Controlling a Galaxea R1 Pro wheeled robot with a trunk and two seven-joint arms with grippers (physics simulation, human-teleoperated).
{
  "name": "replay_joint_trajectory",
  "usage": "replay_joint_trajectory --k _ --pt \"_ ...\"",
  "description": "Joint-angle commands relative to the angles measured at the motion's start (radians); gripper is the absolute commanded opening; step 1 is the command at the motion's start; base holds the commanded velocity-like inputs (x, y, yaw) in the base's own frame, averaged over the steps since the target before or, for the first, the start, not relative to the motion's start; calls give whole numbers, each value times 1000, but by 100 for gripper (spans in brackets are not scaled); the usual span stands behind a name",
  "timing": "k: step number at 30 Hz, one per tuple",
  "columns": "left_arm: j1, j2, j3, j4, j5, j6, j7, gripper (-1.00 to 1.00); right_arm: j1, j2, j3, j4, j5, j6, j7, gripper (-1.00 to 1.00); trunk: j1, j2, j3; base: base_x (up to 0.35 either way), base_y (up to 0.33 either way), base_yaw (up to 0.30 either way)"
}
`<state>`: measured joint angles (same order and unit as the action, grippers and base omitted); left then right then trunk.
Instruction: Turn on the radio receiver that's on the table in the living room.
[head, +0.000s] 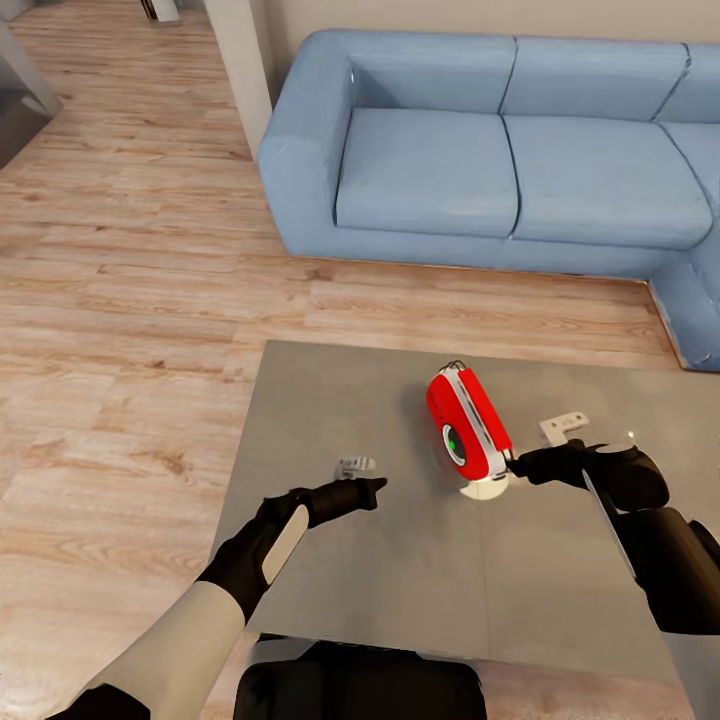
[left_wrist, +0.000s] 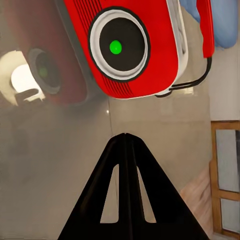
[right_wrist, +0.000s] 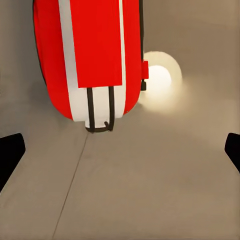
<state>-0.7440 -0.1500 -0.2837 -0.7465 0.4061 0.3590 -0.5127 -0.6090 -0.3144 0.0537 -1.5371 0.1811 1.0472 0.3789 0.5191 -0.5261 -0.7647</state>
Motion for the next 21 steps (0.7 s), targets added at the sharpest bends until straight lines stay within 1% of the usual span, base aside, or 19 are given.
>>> replay_joint_trajectory --k 1,8,11,13,21 --pt "0 0 0 0 0 1 -1 -100 0 0 0 0 0 0 0 100 0 0 0 -196 0 0" --pt "0 3 1 0 0 0 -3 -100 0 0 -6 -1 0 0 1 100 0 0 0 -297 0 0" --pt "0 3 1 0 0 0 -3 -100 0 0 -31 -1 -2 0 1 100 0 0 0 -336 0 0" --pt "0 4 1 -1 0 0 -3 -100 0 0 -37 -1 -3 0 1 100 0 0 0 -338 0 0" --pt "0 5 1 -1 -1 -1 -3 -100 0 0 -41 1 -2 0 0 100 0 0 0 -339 0 0"
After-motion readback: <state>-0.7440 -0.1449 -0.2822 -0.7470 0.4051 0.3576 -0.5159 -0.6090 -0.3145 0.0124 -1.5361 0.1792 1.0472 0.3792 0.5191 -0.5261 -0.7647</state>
